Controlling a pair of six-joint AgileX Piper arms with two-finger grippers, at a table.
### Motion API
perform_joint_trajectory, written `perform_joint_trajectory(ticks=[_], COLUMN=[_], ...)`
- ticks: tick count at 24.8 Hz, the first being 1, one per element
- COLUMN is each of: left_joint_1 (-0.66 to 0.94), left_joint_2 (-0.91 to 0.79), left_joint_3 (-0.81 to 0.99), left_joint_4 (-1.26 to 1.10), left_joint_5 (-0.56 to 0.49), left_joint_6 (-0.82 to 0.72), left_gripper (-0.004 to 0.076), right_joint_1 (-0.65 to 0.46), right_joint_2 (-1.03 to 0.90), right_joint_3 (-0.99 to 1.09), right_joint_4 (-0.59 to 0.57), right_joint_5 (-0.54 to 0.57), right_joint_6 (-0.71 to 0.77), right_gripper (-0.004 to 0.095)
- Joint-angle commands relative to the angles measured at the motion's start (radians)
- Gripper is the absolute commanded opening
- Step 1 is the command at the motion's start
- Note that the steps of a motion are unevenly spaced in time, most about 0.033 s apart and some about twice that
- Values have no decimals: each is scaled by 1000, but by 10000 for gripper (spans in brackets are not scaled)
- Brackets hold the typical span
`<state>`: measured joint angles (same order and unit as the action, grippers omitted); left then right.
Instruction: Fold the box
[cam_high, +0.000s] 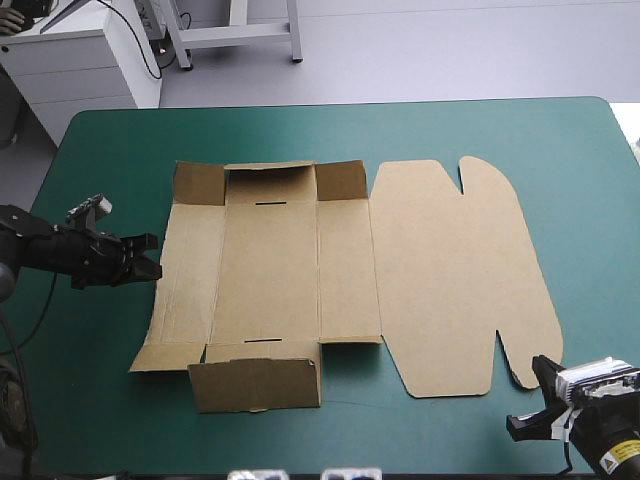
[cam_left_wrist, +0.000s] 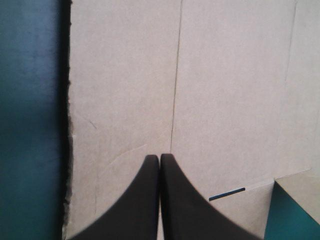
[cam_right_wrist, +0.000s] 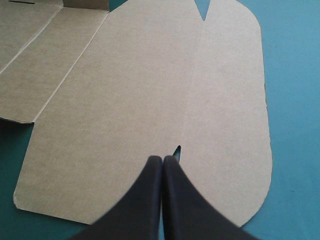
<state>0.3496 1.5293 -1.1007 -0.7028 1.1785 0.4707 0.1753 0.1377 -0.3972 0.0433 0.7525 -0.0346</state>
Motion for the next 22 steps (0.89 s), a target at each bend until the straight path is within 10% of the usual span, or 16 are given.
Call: perform_joint_trajectory(ticks=[1, 7, 22], left_joint_1=[3, 3, 3], left_joint_2=[29, 39, 92], left_joint_3=[-73, -73, -73], left_joint_4=[-61, 280, 296], left_joint_5=[113, 29, 19], left_joint_6=[-52, -266, -229], left_gripper=[-8, -8, -8], right_joint_1=[-4, -4, -4], right_joint_2=[16, 16, 16], right_joint_3=[-23, -23, -23], right_joint_4=[-5, -5, -5], right_joint_5=[-71, -71, -71], right_joint_6=[-1, -1, -1], right_gripper=[-20, -20, -20])
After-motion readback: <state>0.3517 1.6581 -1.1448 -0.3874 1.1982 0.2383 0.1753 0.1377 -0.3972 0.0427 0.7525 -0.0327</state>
